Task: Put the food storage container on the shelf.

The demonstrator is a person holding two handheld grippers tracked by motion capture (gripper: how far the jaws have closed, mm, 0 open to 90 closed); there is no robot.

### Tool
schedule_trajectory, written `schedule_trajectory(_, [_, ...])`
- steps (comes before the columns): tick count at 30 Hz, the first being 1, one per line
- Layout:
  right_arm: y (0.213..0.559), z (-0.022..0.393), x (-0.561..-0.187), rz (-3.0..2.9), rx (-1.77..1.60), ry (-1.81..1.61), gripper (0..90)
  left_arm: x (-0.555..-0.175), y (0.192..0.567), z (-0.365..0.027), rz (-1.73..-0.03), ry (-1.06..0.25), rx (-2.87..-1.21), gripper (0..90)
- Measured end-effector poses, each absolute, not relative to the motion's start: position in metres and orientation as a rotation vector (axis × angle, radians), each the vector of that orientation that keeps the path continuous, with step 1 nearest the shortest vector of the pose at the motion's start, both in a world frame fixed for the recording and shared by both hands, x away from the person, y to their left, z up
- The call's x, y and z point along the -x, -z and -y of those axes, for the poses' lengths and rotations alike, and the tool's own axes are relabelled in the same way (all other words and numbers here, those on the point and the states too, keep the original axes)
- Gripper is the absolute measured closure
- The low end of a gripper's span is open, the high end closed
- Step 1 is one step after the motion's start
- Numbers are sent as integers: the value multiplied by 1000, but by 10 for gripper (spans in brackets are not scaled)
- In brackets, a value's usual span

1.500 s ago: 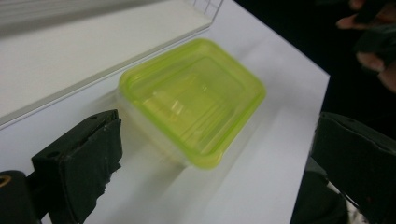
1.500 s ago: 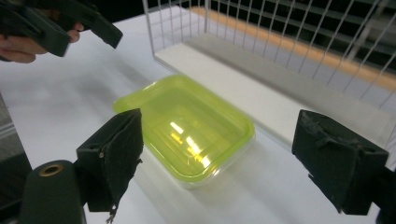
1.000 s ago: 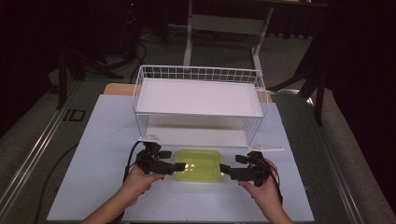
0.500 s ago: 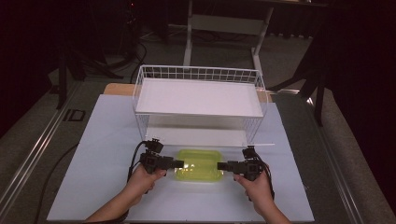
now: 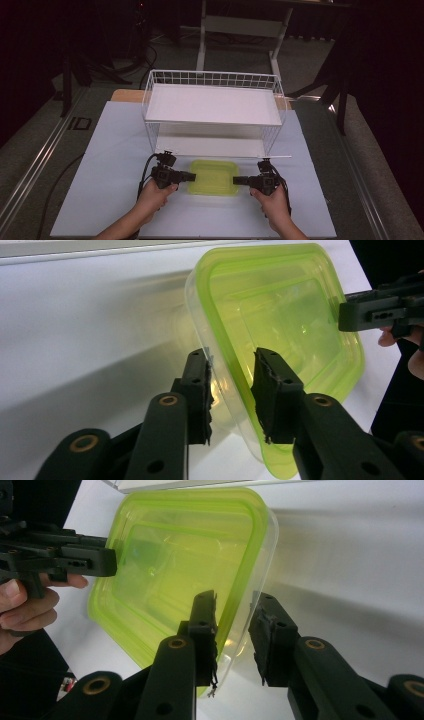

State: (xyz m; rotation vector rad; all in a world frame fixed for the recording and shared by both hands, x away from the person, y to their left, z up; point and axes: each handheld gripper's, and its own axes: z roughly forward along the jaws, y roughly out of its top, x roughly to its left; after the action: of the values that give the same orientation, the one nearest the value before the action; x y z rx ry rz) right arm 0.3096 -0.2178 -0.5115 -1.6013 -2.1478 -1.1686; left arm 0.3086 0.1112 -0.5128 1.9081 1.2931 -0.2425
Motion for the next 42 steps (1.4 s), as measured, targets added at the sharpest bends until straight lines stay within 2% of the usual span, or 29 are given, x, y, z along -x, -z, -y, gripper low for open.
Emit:
schedule_trajectory(13, [505, 213, -295, 2254, 1554, 1192, 765, -295, 507, -110, -1251, 223, -1945, 747])
schedule_trajectory(25, [497, 213, -289, 2224, 1549, 1267, 805, -288, 494, -116, -1249, 159, -1883, 803])
schedule_trajectory(33, [476, 208, -301, 2226, 1557, 1384, 805, -295, 473, -120, -1216, 41, -1828, 802])
schedule_trajectory(42, [471, 199, -323, 2263, 1607, 1444, 804, -315, 474, -120, -1242, -38, -1772, 804])
